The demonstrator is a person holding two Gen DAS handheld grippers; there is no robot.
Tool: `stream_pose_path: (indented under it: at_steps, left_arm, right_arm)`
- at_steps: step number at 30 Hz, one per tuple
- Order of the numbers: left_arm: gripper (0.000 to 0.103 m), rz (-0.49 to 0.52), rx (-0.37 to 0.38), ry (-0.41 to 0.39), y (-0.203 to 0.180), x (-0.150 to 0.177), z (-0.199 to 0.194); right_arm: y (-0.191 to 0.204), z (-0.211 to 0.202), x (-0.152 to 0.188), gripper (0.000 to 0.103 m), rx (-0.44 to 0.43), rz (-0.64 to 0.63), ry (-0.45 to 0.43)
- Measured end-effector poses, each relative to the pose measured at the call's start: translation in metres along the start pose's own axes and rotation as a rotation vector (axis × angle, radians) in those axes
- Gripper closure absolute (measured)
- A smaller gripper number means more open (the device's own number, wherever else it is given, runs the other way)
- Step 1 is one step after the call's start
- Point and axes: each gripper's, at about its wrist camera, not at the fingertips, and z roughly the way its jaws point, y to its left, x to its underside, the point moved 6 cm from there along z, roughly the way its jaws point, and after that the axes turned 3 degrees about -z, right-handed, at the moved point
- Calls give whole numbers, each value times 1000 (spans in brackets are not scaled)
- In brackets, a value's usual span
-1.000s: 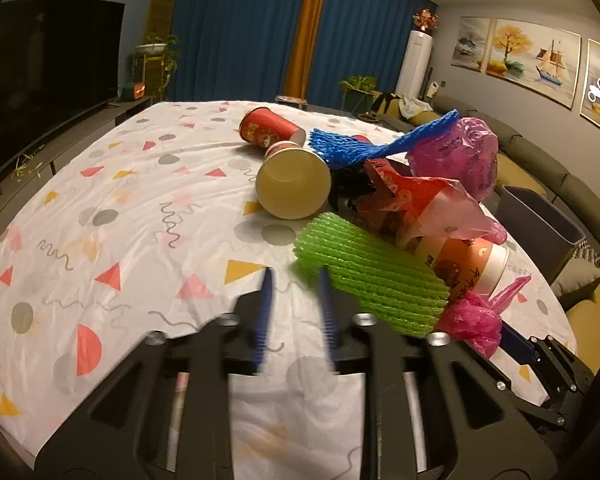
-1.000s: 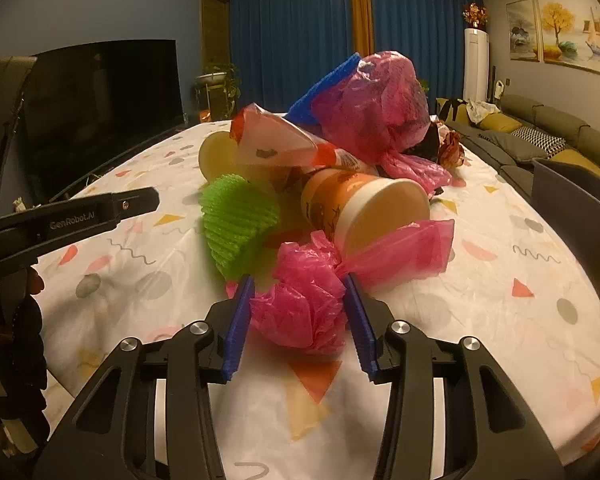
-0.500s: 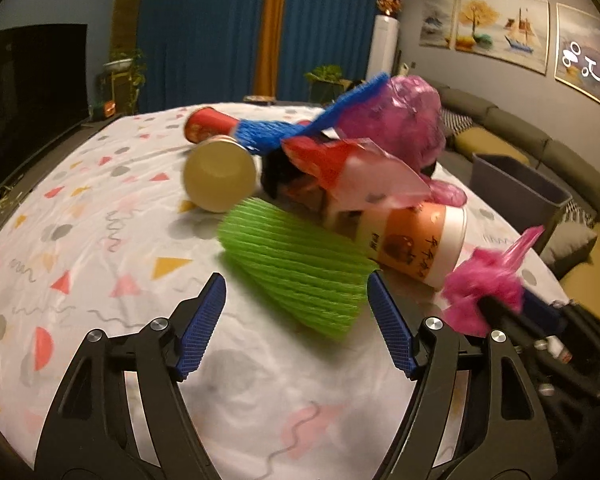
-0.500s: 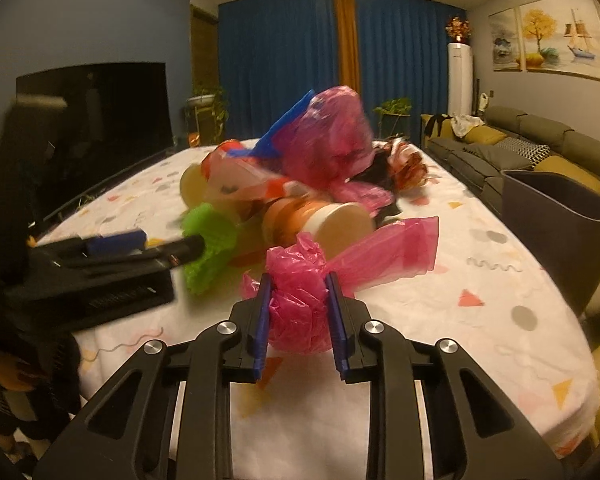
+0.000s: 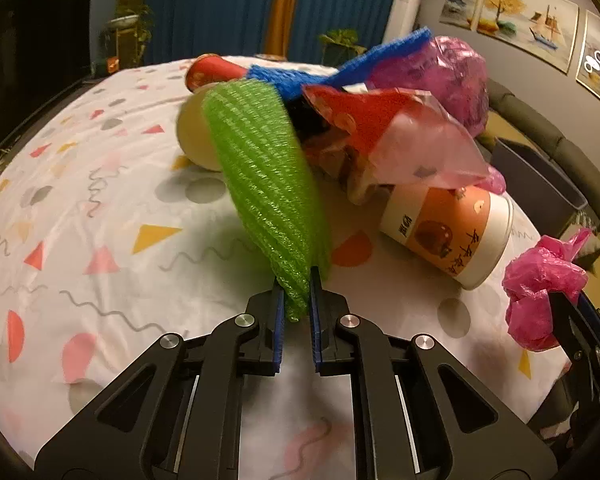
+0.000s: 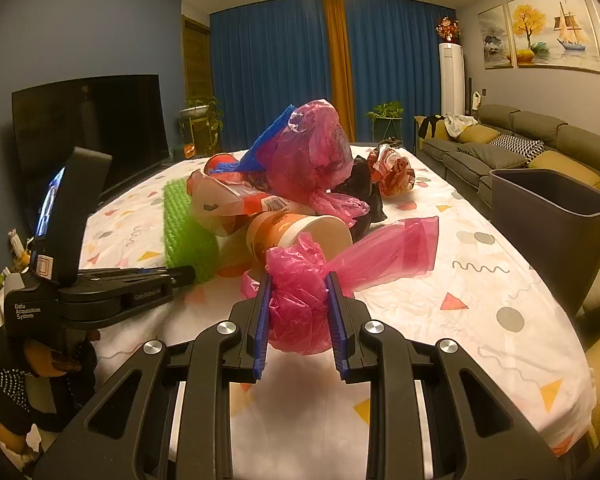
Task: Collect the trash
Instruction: 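Lift the green net and pink bag with both grippers over the grey bin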
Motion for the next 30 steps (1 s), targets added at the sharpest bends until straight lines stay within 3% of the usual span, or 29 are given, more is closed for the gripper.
stream_pose_path:
  at_steps: [12, 22, 30]
  left_arm:
    - [94, 27, -3, -225, 1, -35, -80]
    - [94, 117, 90, -269, -61, -51, -93]
    - [94, 177, 156, -254, -115, -56, -77]
  right_arm:
    - [-12, -12, -18, 76, 35, 8, -53]
    - [-41, -29, -48, 76, 101, 7, -132]
    - [-80, -39, -63, 76, 166, 17, -171]
